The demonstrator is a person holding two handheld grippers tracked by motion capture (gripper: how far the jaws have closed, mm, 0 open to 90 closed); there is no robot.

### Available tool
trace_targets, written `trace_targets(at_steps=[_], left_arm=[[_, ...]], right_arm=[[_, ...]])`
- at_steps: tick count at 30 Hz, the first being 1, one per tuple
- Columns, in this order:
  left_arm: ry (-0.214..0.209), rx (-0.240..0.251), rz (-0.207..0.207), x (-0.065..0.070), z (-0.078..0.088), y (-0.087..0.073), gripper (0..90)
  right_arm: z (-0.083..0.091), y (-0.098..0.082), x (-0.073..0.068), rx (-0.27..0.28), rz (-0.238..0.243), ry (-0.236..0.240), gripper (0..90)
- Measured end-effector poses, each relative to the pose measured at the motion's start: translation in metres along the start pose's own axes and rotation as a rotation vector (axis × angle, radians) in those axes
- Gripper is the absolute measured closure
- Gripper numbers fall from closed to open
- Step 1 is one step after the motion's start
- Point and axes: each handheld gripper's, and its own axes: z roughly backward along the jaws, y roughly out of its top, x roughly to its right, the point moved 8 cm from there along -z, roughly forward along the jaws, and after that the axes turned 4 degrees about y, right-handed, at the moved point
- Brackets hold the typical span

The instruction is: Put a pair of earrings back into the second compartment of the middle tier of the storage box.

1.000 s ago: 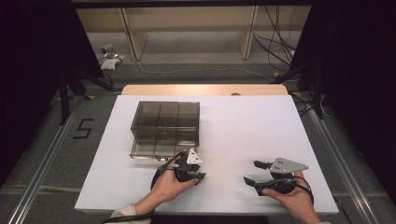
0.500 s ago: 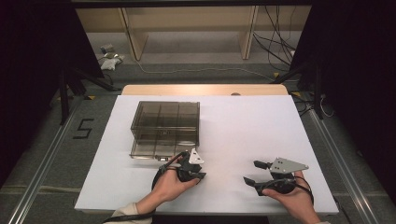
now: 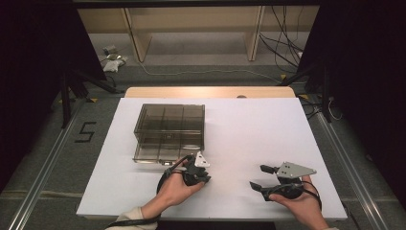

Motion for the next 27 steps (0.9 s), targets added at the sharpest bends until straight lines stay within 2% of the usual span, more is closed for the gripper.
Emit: trace_targets(at_steps=[12,27], left_arm=[[0.000,0.006,0.018,0.0000,0.0008,-0.0003,79.8],[-0.010,0.018,0.011,0.0020,0.0065,0.0023,79.9]], right_arm=[[0.0004,0.0005,0.0002,0.003,-0.002,-0.003,26.6],[0.0008,0.0004,0.0006,0.003,-0.003,-0.003,26.6]])
